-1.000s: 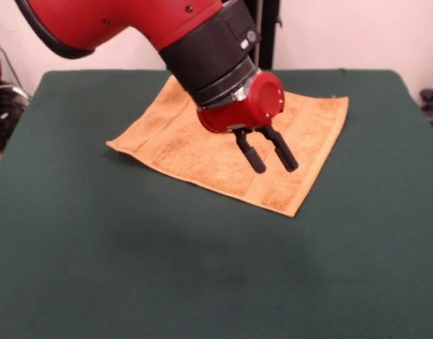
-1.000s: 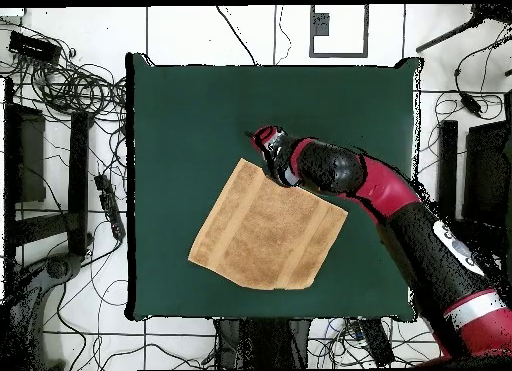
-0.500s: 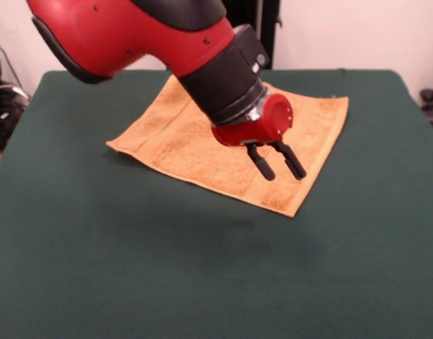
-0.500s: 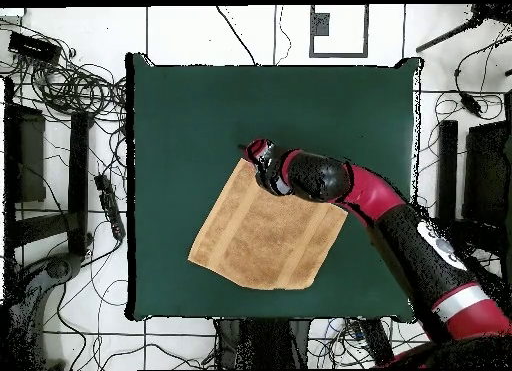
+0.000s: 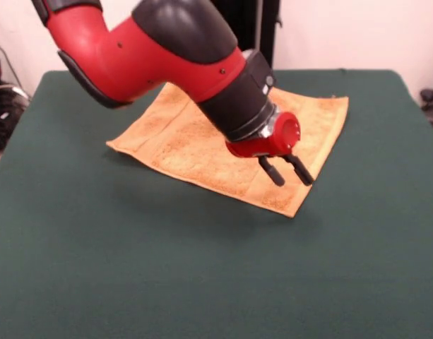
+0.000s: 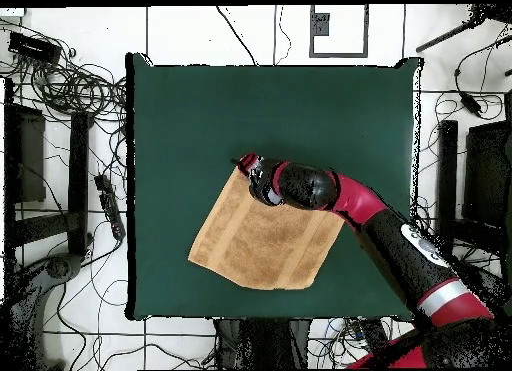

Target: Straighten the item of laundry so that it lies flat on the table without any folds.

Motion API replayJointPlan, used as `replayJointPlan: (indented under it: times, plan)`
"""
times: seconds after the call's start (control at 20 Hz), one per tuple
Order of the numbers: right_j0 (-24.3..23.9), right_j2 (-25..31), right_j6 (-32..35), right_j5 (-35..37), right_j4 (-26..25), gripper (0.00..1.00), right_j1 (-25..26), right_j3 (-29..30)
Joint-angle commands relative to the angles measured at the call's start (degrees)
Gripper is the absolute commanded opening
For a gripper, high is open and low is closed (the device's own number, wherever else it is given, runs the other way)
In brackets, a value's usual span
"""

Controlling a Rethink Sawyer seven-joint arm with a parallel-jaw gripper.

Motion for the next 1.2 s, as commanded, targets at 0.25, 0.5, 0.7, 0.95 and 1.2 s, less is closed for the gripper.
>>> replayJointPlan:
  times: [0.25, 0.5, 0.7, 0.95, 1.2]
  plan:
    - [2.84, -3.74, -7.62, -1.19, -7.19, 1.00, 5.70, -7.86]
    - [4.66, -5.93, -7.07, 0.46, -8.29, 1.00, 6.04, -11.33]
    - [6.17, -7.59, -6.37, -0.93, -9.83, 1.00, 5.89, -13.49]
    - [5.36, -6.79, -6.88, -4.66, -12.26, 1.00, 5.74, -15.33]
    - [3.56, -4.27, -8.53, -10.53, -16.35, 1.00, 5.42, -16.35]
